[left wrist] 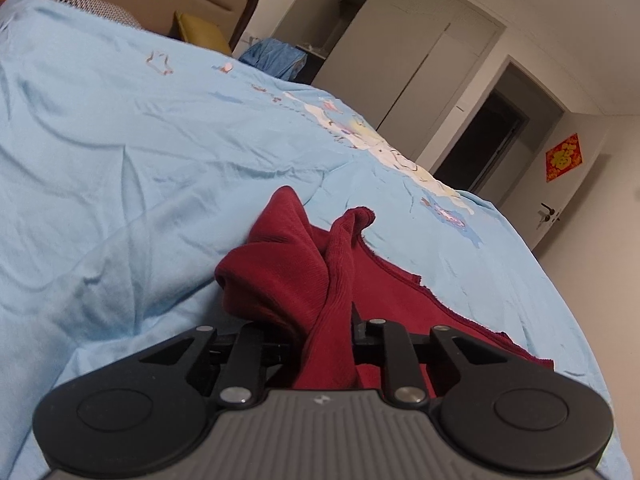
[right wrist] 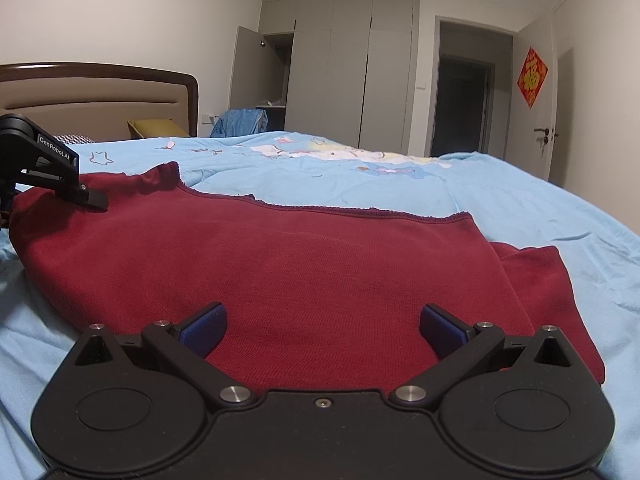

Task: Fold small clothes

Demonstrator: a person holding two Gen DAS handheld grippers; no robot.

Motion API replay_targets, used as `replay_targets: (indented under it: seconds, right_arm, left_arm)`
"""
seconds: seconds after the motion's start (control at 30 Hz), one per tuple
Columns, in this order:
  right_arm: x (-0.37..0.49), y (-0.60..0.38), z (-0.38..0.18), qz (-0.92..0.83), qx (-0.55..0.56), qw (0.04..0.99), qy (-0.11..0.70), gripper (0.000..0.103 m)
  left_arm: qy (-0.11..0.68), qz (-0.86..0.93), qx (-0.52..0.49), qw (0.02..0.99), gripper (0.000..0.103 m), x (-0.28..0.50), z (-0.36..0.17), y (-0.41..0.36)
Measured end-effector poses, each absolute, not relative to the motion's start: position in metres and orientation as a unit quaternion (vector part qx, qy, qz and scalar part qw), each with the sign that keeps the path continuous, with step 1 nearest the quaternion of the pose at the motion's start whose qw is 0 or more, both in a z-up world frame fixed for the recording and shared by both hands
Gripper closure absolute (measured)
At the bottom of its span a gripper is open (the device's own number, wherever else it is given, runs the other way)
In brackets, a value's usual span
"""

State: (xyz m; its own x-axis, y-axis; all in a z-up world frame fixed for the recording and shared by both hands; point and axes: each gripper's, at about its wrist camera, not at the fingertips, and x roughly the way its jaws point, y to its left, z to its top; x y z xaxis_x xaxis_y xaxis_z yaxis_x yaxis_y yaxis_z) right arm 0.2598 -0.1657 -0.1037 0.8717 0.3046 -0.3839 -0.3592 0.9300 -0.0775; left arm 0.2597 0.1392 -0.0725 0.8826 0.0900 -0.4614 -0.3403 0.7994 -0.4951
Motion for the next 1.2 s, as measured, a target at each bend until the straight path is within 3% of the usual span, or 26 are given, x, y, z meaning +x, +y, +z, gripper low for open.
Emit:
replay_targets:
  seconds: [0.67,1.2]
  right_arm:
    - [0.27,-0.204,-0.061,0.141,-0.098,0.956,0.236,0.0]
    - [0.259,-0.267,-0.054,0.077,-0.098,0.964,0.234,0.001]
  left_arm:
    - [0.204,0.036,-0.209,0.956,0.083,0.283,-0.009,0.067]
    - [0.238,-0.032,-0.162,0.957,0.084,0.303,-0.013,-0.002]
